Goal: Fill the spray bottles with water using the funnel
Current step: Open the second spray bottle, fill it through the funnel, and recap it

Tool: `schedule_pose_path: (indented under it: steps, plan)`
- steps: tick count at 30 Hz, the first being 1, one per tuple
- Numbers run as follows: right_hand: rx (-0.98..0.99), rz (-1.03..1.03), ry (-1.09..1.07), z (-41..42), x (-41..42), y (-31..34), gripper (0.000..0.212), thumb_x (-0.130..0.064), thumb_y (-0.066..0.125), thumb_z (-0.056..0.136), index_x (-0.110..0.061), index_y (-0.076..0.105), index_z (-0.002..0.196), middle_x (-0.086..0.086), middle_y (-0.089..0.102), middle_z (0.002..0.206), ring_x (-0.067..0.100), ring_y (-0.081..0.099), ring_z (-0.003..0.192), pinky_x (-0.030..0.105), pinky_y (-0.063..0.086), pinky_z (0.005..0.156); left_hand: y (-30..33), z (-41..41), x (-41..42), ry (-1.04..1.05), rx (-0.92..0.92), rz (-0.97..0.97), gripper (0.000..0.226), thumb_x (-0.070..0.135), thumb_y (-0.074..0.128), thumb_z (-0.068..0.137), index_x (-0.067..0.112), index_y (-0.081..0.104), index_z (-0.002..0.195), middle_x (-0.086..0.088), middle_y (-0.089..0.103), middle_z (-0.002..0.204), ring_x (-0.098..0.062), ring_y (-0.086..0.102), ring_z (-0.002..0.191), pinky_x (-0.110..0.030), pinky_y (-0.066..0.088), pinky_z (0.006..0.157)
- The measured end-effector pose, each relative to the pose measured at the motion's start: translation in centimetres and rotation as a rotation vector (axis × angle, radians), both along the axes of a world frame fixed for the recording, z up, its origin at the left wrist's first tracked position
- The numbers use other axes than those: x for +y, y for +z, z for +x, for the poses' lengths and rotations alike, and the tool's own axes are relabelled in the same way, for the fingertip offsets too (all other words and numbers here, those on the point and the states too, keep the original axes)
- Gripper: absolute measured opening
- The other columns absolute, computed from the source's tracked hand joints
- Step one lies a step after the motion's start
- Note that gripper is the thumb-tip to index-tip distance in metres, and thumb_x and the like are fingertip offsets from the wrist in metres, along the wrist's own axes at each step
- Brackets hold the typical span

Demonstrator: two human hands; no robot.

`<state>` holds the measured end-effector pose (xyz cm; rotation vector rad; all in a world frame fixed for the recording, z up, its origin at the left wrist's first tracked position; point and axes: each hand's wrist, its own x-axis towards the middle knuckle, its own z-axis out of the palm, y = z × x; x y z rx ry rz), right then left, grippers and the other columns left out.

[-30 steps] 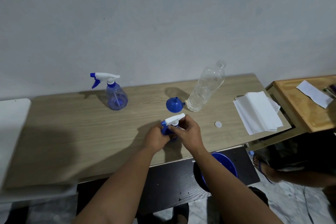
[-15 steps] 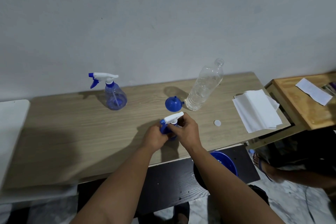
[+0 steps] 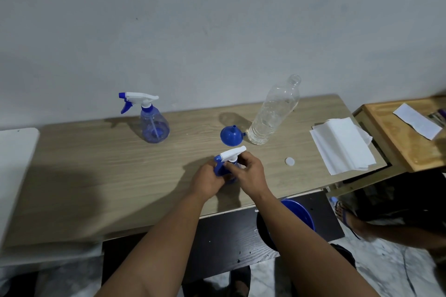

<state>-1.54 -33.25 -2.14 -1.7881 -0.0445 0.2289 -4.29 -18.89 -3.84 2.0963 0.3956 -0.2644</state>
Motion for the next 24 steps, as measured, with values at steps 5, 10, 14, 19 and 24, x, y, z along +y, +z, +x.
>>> schedule_pose_path:
  steps: [5,10,14,19,24]
  plan:
    - [0.025,-0.013,0.007,-0.1,-0.1,0.3,0.017,-0.008,0.081,0.087,-0.009,0.074,0.102,0.008,0.078,0.093,0.024,0.075,0.090,0.023,0.058,0.072,0.1,-0.7,-0.6,0.058,-0.002,0.043,0.024,0.019,0.075,0.080,0.011,0.071,0.102,-0.005,0.070,0.084,-0.029,0.067,0.082,-0.029,0.043,0.068]
    - [0.027,-0.031,0.054,0.3,-0.4,0.1,0.020,-0.010,0.082,0.088,-0.013,0.075,0.106,0.003,0.079,0.097,0.015,0.076,0.092,0.024,0.059,0.076,0.5,-1.6,-1.6,0.123,-0.010,0.073,0.022,0.009,0.068,0.085,0.010,0.067,0.107,-0.005,0.068,0.088,-0.029,0.067,0.088,-0.028,0.041,0.074]
    - [0.036,-0.049,0.105,1.3,-1.0,0.2,0.027,-0.013,0.084,0.086,-0.016,0.075,0.111,-0.002,0.079,0.101,0.009,0.075,0.096,0.029,0.061,0.080,1.8,-1.9,-2.0,0.095,0.035,0.340,0.036,0.026,0.067,0.088,0.025,0.061,0.123,0.001,0.068,0.111,-0.023,0.058,0.110,-0.043,0.027,0.114]
    - [-0.005,-0.073,0.202,1.7,-1.8,0.9,0.035,-0.017,0.095,0.074,-0.018,0.062,0.086,-0.007,0.073,0.076,0.010,0.071,0.072,0.034,0.059,0.065,3.3,-2.7,-2.5,0.106,0.016,0.265,0.025,0.030,0.068,0.089,0.028,0.072,0.114,0.002,0.071,0.105,-0.017,0.063,0.099,-0.024,0.027,0.102]
    - [-0.035,0.024,0.303,1.3,-2.4,2.2,0.052,-0.014,0.096,0.074,-0.013,0.044,0.078,-0.008,0.057,0.060,0.012,0.057,0.055,0.026,0.049,0.057,5.9,-5.6,-2.4,0.184,0.016,0.168,0.036,0.038,0.071,0.090,0.031,0.068,0.125,0.006,0.072,0.113,-0.009,0.065,0.096,-0.009,0.040,0.064]
